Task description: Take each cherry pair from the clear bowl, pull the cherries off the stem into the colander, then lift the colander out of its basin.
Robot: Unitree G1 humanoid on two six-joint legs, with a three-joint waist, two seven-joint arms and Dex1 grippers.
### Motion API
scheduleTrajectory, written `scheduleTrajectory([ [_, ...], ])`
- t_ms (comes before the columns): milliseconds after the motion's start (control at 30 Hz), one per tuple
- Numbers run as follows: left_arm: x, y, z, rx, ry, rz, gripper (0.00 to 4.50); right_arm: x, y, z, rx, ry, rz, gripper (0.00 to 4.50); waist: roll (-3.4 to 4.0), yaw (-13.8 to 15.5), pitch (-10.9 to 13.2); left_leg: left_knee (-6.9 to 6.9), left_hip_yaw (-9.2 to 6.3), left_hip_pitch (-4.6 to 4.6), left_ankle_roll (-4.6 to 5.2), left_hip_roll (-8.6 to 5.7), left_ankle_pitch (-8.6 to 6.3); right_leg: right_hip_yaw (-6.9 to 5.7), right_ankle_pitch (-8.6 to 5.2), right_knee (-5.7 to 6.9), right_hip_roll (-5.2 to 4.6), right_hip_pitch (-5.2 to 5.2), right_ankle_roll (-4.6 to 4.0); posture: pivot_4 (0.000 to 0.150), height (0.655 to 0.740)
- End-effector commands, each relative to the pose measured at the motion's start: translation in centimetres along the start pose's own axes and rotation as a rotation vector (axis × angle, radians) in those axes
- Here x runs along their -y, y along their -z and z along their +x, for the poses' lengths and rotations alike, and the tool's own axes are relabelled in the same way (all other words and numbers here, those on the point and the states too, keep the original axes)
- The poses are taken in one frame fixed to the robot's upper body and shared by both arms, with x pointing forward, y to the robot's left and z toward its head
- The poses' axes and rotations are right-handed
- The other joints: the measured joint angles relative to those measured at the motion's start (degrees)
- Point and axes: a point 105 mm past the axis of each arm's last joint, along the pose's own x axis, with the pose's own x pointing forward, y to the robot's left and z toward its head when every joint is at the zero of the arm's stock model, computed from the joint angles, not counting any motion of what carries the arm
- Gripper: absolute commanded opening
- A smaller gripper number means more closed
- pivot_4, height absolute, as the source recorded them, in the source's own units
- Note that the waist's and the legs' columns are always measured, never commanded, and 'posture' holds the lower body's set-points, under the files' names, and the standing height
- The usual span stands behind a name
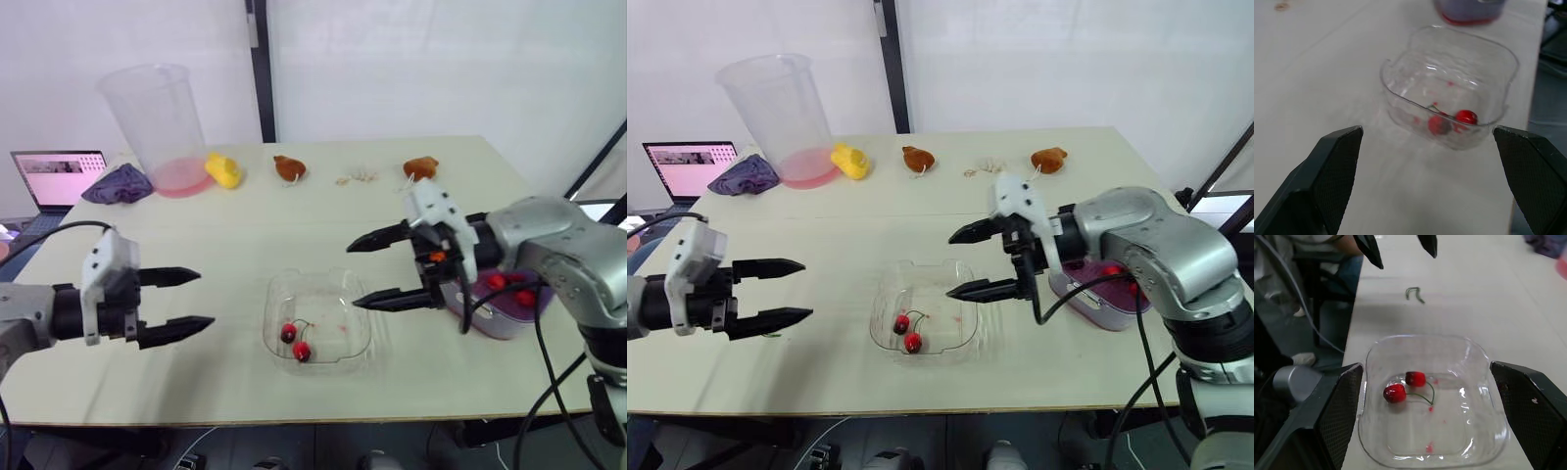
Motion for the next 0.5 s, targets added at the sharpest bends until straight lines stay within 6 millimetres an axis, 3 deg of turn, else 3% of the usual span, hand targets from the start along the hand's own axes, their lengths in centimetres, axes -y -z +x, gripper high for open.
scheduleTrajectory([
  [33, -0.4, -1.6, -0.2, 0.026, -0.014, 0.116, 4.46, 1.1, 0.3, 1.6, -0.064, 0.033, -0.017, 4.50, -0.02, 0.06, 0.00, 0.01, 0.00, 0.00, 0.00, 0.00, 0.00, 0.00, 0.00, 0.01, 0.00, 0.00, 0.00, 0.150, 0.7400],
  [133, -0.4, -1.6, -0.2, 0.026, -0.011, 0.125, 4.46, 2.4, 1.3, 3.1, -0.142, 0.106, 0.051, 4.50, -0.01, -0.06, 0.00, 0.00, 0.00, -0.01, 0.00, 0.00, 0.00, 0.00, 0.00, 0.01, 0.00, -0.01, 0.00, 0.150, 0.7400],
  [300, -1.1, -1.1, 0.5, 0.014, -0.057, 0.159, 4.46, 1.8, 2.1, 6.4, -0.231, 0.062, 0.224, 4.50, 0.00, -0.22, 0.00, -0.06, 0.03, -0.04, -0.01, 0.01, 0.01, 0.09, 0.00, 0.07, 0.02, -0.16, 0.00, 0.150, 0.7400],
  [500, -1.6, -0.6, 0.6, -0.002, -0.073, 0.162, 4.46, 0.1, 3.8, 9.2, -0.355, -0.023, 0.061, 4.50, -0.01, -0.05, 0.00, -0.01, 0.04, -0.05, 0.00, -0.05, 0.00, 0.09, 0.00, 0.08, 0.00, -0.14, -0.01, 0.150, 0.7400],
])
